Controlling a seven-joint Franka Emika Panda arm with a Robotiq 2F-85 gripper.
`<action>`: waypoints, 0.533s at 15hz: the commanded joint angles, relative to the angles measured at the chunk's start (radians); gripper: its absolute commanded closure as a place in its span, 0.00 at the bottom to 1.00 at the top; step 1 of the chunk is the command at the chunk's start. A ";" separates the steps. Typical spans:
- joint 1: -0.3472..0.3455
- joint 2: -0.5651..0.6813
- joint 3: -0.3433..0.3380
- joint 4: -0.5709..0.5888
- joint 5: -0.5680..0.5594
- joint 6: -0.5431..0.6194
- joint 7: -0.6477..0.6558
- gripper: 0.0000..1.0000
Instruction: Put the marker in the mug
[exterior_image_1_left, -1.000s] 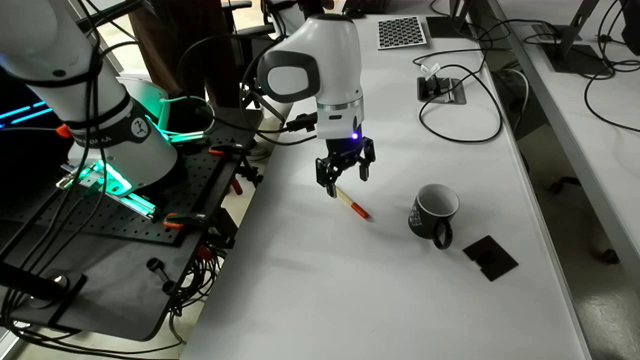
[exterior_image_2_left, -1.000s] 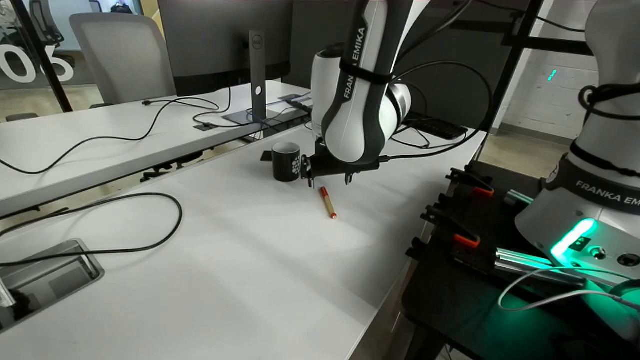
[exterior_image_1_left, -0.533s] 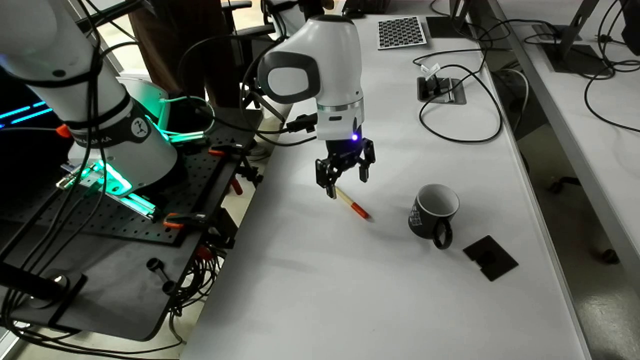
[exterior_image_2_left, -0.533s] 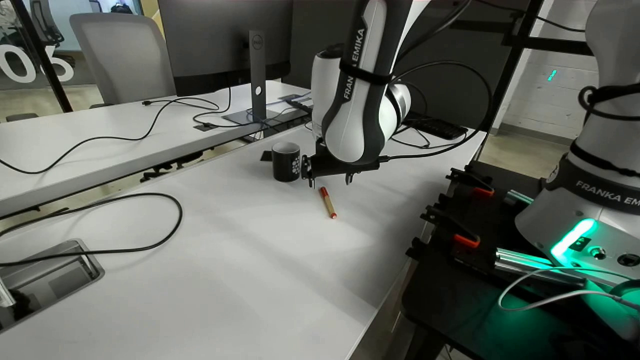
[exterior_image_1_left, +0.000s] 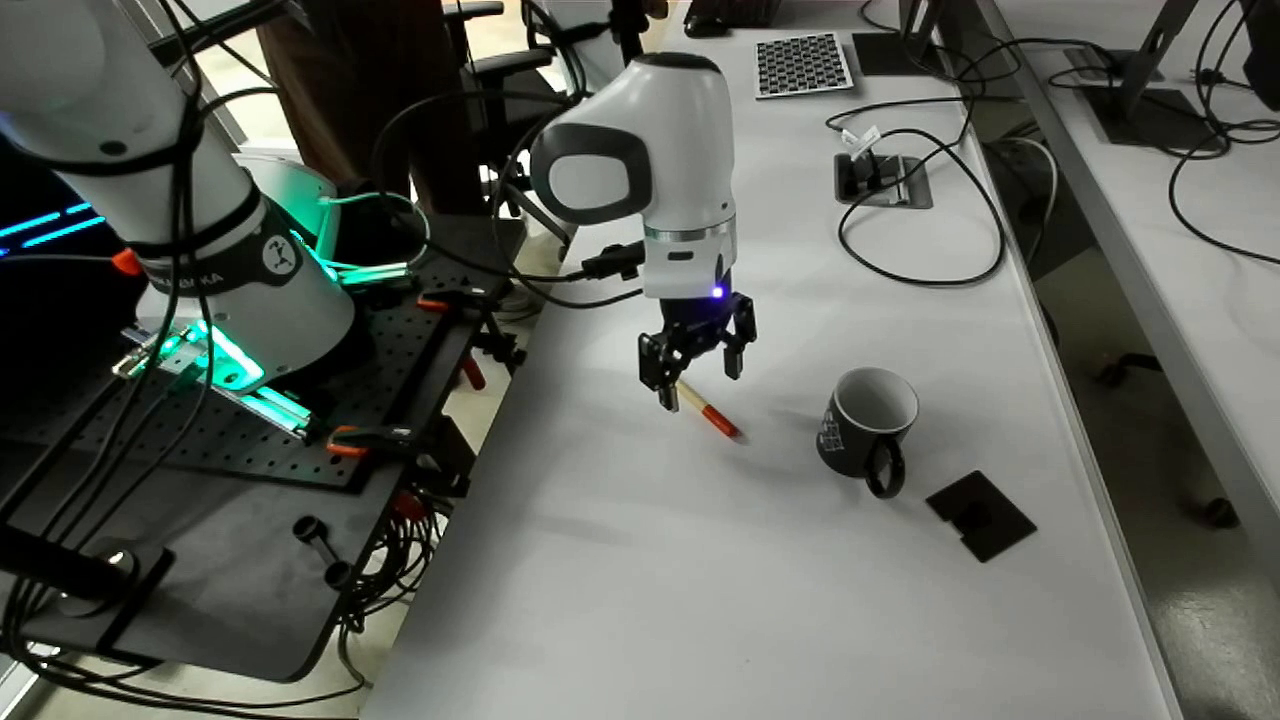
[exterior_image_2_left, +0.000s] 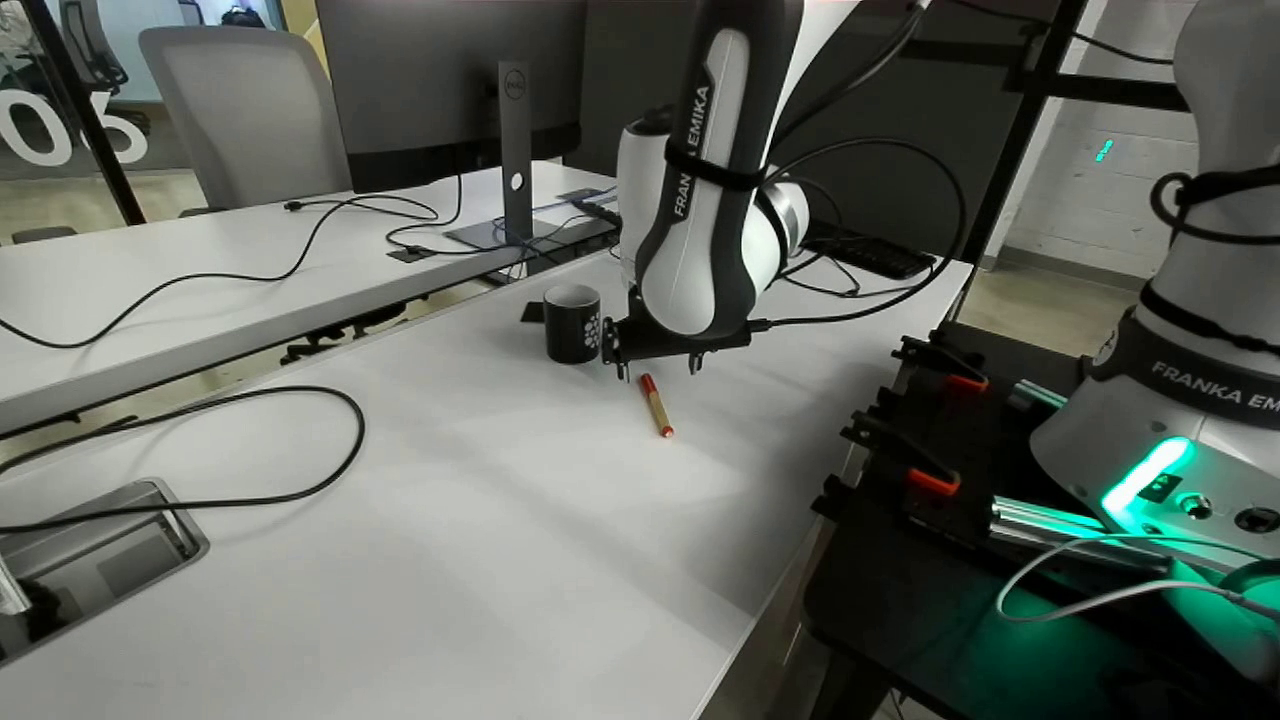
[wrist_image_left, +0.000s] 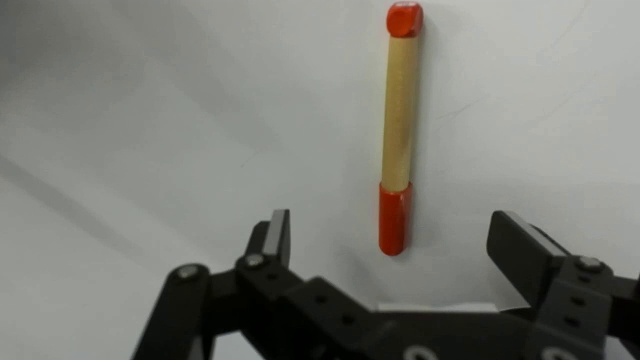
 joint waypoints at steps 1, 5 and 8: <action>0.006 0.070 -0.004 0.056 -0.010 0.005 0.029 0.00; 0.002 0.112 0.000 0.092 -0.008 -0.003 0.025 0.00; 0.003 0.135 -0.002 0.107 -0.005 -0.004 0.026 0.00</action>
